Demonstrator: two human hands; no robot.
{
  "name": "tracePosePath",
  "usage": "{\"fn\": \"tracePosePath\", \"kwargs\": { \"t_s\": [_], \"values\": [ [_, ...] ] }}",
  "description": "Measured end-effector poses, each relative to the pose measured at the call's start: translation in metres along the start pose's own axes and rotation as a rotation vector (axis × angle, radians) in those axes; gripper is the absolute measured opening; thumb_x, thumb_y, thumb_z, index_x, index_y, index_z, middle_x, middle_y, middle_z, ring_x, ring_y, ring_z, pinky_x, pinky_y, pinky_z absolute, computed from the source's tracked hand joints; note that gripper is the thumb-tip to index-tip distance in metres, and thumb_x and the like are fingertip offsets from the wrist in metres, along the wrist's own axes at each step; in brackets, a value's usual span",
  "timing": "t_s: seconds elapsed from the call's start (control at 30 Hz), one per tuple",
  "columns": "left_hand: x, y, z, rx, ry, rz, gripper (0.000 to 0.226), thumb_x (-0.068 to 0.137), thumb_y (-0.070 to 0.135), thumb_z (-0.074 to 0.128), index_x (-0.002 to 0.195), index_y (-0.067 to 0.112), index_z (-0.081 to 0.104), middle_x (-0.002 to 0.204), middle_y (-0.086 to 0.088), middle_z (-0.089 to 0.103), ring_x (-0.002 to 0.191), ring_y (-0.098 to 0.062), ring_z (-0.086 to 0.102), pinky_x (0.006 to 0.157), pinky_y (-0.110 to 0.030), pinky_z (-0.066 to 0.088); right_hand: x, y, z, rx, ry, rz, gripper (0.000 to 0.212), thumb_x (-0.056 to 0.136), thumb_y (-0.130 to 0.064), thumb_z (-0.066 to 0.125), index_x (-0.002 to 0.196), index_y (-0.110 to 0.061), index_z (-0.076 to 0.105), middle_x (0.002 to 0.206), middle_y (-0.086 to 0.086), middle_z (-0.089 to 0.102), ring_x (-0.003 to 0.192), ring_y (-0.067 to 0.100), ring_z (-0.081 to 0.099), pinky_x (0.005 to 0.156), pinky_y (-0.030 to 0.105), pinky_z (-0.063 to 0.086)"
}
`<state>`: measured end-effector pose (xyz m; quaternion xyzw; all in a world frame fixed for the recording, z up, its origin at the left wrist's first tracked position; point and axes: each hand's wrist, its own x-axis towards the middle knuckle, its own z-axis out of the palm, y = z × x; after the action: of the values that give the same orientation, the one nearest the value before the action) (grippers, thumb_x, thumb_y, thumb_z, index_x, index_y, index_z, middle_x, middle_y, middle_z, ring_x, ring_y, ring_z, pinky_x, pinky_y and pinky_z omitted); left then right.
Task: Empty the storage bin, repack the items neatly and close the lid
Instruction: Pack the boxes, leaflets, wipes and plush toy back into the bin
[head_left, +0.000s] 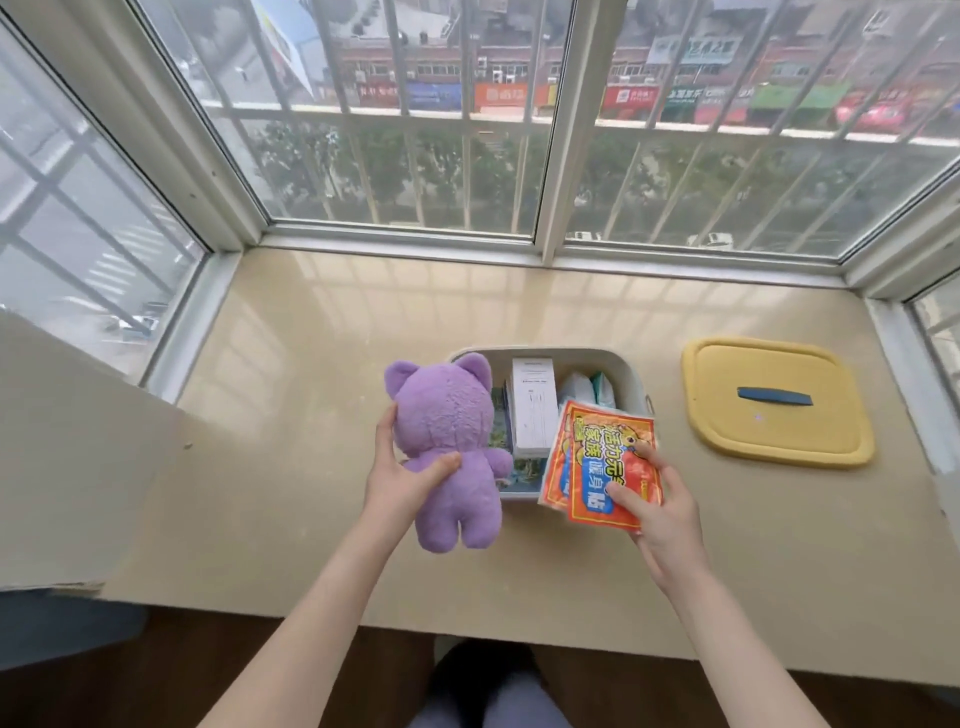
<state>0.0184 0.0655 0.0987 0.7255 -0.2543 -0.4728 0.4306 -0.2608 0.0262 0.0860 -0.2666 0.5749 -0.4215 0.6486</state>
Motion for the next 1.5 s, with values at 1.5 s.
{"fn": "tracePosePath", "kwargs": {
  "t_s": [1.5],
  "values": [
    [0.123, -0.078, 0.106, 1.152, 0.232, 0.467, 0.070, 0.076, 0.028, 0.069, 0.139, 0.008, 0.048, 0.088, -0.014, 0.067, 0.076, -0.034, 0.060, 0.065, -0.037, 0.048, 0.137, 0.015, -0.010, -0.438, -0.128, -0.225, 0.059, 0.076, 0.006, 0.076, 0.120, -0.029, 0.060, 0.118, -0.011, 0.066, 0.105, 0.010, 0.067, 0.078, 0.029, 0.059]
  ]
}}
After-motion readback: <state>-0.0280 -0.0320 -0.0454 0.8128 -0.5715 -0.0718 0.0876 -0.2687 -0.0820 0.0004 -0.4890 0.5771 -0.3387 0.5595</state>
